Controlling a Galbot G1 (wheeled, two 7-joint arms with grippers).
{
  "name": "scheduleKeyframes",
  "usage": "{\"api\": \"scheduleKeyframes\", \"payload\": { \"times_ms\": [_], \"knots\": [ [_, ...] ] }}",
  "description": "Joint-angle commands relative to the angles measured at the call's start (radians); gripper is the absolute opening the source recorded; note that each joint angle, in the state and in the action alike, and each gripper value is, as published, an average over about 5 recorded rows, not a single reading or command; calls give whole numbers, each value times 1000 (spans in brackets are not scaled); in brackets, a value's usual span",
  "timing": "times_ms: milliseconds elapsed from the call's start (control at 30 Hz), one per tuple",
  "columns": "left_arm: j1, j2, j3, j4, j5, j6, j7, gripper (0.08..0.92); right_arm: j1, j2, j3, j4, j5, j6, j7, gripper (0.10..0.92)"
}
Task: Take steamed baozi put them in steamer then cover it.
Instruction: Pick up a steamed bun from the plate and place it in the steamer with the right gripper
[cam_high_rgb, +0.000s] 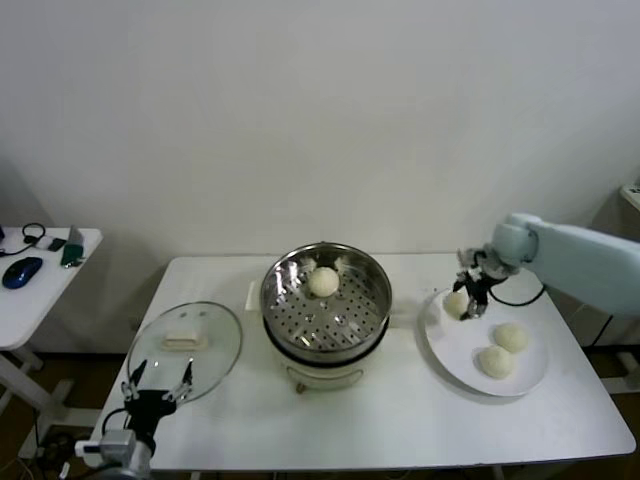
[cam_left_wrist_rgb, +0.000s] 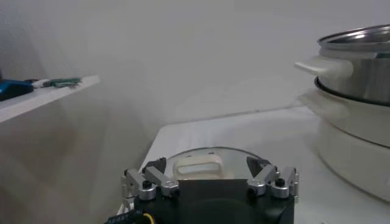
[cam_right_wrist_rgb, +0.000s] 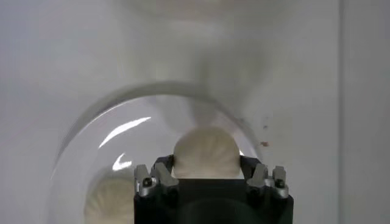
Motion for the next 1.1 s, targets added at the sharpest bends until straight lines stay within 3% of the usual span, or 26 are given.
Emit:
{"api": "scheduleKeyframes", "payload": {
  "times_ms": [33, 200, 400, 733, 1100],
  "knots": [
    [0, 4, 1, -6, -2, 2, 0, 823, 403, 71, -180, 113, 204, -5, -64, 712],
    [-1, 7, 0, -16, -4, 4, 1, 823, 508, 172, -139, 234, 369, -75, -41, 712],
    [1, 8, -3, -25, -11, 2, 1, 823, 460, 322, -36, 296, 445, -147, 26, 715],
    [11, 2, -9, -41, -21, -2, -1, 823, 238, 545, 2, 223, 420, -217, 124, 712],
    [25, 4, -21, -48, -32, -6, -1, 823, 81, 599, -37, 129, 325, -238, 170, 712]
  ]
}}
